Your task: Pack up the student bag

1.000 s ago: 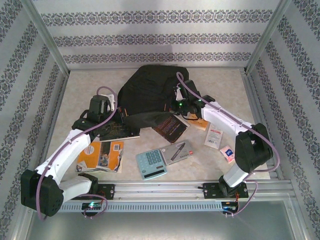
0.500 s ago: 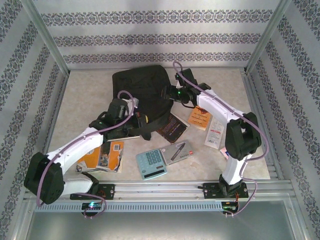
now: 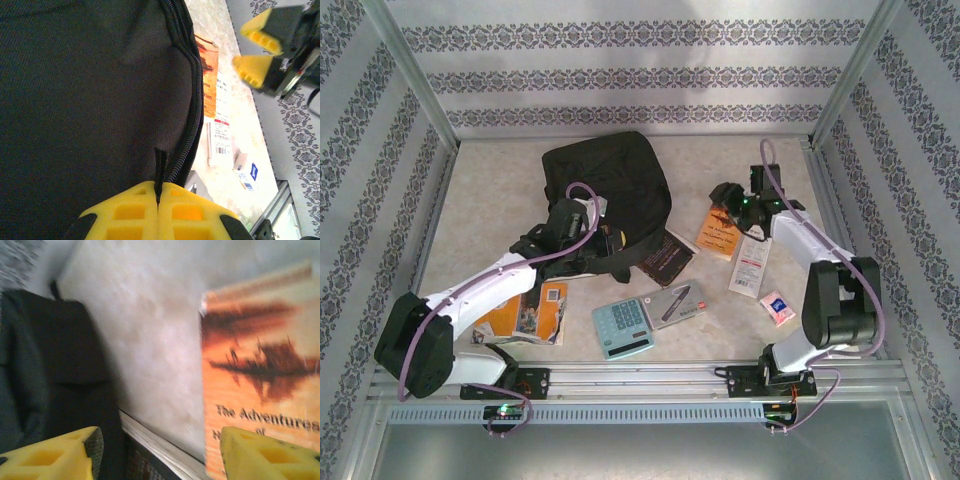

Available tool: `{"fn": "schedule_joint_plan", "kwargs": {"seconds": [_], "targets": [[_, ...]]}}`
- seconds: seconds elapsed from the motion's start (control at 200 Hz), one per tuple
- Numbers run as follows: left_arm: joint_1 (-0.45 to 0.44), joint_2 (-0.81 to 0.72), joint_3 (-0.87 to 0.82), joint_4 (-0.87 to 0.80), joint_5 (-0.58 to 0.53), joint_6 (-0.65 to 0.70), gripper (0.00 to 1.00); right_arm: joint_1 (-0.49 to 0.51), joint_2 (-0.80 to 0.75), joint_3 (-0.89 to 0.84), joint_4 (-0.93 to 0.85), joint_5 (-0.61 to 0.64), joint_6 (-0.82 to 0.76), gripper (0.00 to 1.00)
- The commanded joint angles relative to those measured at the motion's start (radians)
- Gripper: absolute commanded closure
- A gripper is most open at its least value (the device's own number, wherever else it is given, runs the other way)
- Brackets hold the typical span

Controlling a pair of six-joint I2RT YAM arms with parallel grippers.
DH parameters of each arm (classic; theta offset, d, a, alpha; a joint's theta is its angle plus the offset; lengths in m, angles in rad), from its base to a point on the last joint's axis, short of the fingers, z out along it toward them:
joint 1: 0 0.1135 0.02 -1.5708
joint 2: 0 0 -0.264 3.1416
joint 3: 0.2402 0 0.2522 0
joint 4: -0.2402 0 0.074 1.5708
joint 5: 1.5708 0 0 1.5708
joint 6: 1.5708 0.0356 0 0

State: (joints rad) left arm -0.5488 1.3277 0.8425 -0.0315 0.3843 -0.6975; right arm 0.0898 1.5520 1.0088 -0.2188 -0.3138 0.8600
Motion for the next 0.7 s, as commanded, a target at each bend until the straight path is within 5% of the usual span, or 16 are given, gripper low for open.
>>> {"fn": "schedule_joint_plan", "kwargs": {"seconds": [0.0,0.085,0.175,0.2,0.295,0.365,0.455,0.555,0.694], "targets": [[-0.018,0.001,0.046,0.066,-0.021,-0.006,1.00,0.086,-0.094,-0.032,0.064,-0.073,-0.047,0.34],[-0.022,0.005,0.049,0.064,-0.025,-0.001,1.00,0.120,-0.125,-0.054,0.073,-0.055,-0.079,0.76],[-0.025,0.011,0.060,0.057,-0.027,0.008,1.00,0.159,-0.133,-0.053,0.067,-0.080,-0.080,0.88],[-0.027,0.011,0.061,0.055,-0.030,0.009,1.00,0.177,-0.141,-0.061,0.070,-0.076,-0.072,1.00],[-0.030,0.010,0.059,0.060,-0.033,0.009,1.00,0.254,-0.176,-0.059,0.036,-0.032,-0.062,1.00],[-0.032,0.009,0.057,0.063,-0.038,0.006,1.00,0.311,-0.202,-0.052,0.001,-0.007,-0.021,0.87],[-0.036,0.007,0.048,0.080,-0.046,-0.003,1.00,0.358,-0.211,-0.039,-0.063,0.020,0.076,0.88],[-0.043,0.004,0.036,0.109,-0.060,-0.013,1.00,0.412,-0.227,-0.054,-0.089,0.055,0.187,0.75],[-0.057,-0.001,0.033,0.125,-0.079,-0.014,1.00,0.493,-0.192,0.016,-0.207,0.080,0.290,0.71]]}}
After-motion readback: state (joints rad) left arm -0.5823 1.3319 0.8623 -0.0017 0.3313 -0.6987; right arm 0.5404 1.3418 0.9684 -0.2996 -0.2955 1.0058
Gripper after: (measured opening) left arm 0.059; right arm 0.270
